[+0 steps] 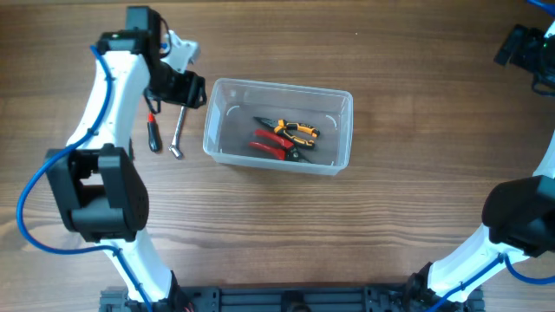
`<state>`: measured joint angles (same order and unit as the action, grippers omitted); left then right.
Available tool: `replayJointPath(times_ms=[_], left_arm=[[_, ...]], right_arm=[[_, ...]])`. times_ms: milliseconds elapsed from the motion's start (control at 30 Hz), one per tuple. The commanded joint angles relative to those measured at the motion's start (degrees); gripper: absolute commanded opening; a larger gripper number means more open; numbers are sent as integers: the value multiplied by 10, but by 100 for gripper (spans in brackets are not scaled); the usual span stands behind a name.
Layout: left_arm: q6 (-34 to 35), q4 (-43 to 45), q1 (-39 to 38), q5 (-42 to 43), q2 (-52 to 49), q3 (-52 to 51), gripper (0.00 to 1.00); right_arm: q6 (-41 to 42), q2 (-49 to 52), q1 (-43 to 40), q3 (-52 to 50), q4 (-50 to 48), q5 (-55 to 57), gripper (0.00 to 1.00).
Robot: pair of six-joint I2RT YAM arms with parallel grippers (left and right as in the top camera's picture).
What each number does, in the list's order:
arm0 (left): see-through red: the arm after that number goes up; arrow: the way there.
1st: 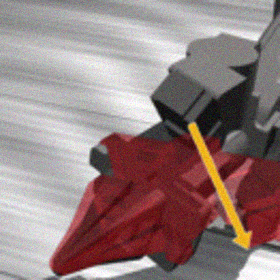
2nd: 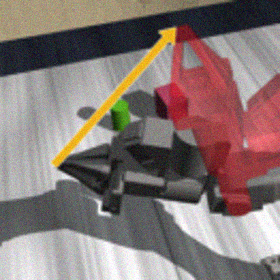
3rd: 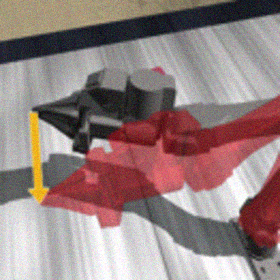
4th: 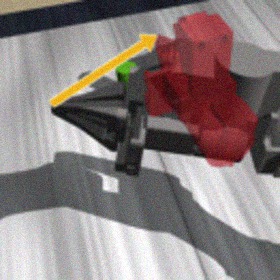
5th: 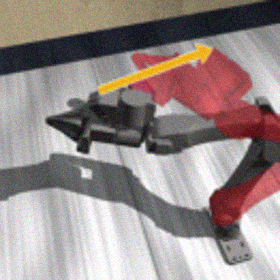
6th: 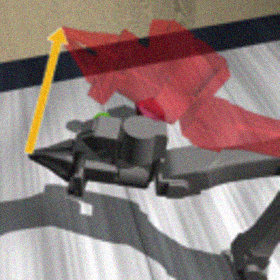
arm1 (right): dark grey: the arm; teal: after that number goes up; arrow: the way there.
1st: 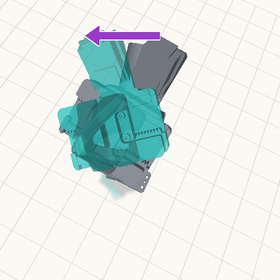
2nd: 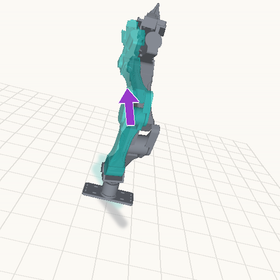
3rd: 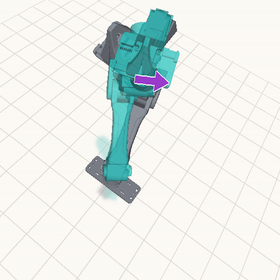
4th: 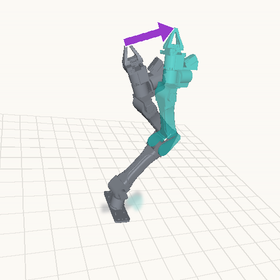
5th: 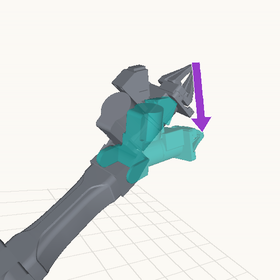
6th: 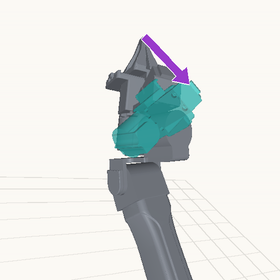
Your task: Pack container
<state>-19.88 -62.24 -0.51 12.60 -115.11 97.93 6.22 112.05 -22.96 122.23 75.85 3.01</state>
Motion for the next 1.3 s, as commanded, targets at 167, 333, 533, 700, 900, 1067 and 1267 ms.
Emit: replayJointPath(times_ms=[167,333,533,700,900,1067,1267], left_arm=[[43,23,11,-34,-44,-35,51],[43,22,30,-33,-47,-35,42],[36,21,38,-37,-70,-35,37],[36,38,38,-57,-84,-35,39],[36,46,38,-63,-104,-35,38],[36,44,37,-63,-129,-36,32],[37,37,37,-63,-147,-36,13]], right_arm=[[2,-4,2,3,-1,-5,100],[2,-4,2,3,-1,-5,100],[2,-4,2,3,-2,-5,100],[2,-4,2,3,-2,-5,100],[2,-4,2,3,-2,-5,100],[2,-4,2,3,-2,-5,100],[2,-4,2,3,-2,-5,100]])
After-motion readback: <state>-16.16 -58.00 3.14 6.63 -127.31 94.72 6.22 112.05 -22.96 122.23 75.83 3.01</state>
